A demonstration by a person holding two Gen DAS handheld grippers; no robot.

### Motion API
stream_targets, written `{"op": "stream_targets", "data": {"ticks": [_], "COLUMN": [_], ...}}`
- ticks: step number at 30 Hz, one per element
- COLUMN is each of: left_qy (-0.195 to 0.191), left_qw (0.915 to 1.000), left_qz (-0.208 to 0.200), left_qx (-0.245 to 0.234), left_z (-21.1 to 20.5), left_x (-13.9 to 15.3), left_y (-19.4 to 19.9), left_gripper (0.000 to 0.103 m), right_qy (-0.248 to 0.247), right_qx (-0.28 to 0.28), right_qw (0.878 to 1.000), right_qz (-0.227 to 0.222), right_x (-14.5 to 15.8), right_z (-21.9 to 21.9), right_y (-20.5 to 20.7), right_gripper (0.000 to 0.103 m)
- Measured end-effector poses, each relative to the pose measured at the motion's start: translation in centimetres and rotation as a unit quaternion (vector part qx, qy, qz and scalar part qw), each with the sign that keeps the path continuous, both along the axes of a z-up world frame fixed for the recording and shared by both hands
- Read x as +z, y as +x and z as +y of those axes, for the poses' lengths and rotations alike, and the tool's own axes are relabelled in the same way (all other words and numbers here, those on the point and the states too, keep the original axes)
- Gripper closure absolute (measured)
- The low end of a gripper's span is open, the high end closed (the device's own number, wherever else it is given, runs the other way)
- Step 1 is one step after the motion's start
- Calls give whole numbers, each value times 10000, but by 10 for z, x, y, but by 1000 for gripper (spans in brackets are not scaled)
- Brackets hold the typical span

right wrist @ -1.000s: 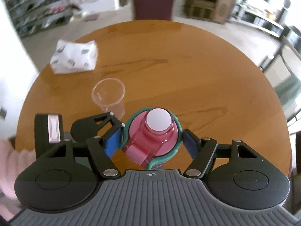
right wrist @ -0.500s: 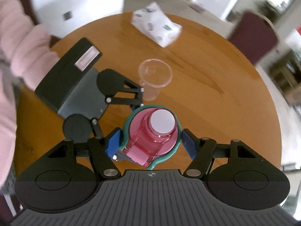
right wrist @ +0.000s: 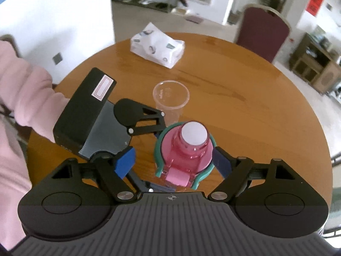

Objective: Unscrew bottle cap and pour

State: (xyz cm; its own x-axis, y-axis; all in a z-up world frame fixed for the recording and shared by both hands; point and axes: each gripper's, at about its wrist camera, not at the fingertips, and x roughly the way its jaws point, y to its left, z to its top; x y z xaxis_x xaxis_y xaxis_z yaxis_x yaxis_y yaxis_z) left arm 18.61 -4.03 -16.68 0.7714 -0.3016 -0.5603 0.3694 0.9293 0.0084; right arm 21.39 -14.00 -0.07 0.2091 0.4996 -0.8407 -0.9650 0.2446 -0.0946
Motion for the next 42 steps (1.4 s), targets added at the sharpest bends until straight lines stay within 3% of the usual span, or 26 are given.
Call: {"op": "stream_targets", "data": {"ticks": [10, 20, 27, 35, 38, 42], "left_qy": [25, 113, 112, 118, 114, 117], "left_qw": [10000, 9999, 9999, 9999, 9999, 9999], "left_qz": [-6, -12, -4, 24, 29, 42], "left_qx": [2, 6, 12, 12, 7, -5], "left_z": [1, -5, -5, -3, -3, -2], "left_x": [-4, -2, 0, 6, 7, 8], "left_y": [-8, -11, -11, 2, 5, 8], "left_gripper": [32, 32, 32, 32, 32, 32], "right_qy": [169, 189, 177, -77, -158, -292], "right_qx": [-1382, -1917, -2382, -2558, -2269, -1488], "right_qw": [9901, 9813, 9706, 9666, 9737, 9884], "right_qz": [176, 41, 294, 96, 78, 116], "right_x": [0, -3, -8, -13, -13, -12], "right_z": [0, 3, 20, 31, 30, 25], "right_y": [1, -2, -3, -8, -7, 2], "right_gripper": [19, 14, 21, 33, 34, 34]}}
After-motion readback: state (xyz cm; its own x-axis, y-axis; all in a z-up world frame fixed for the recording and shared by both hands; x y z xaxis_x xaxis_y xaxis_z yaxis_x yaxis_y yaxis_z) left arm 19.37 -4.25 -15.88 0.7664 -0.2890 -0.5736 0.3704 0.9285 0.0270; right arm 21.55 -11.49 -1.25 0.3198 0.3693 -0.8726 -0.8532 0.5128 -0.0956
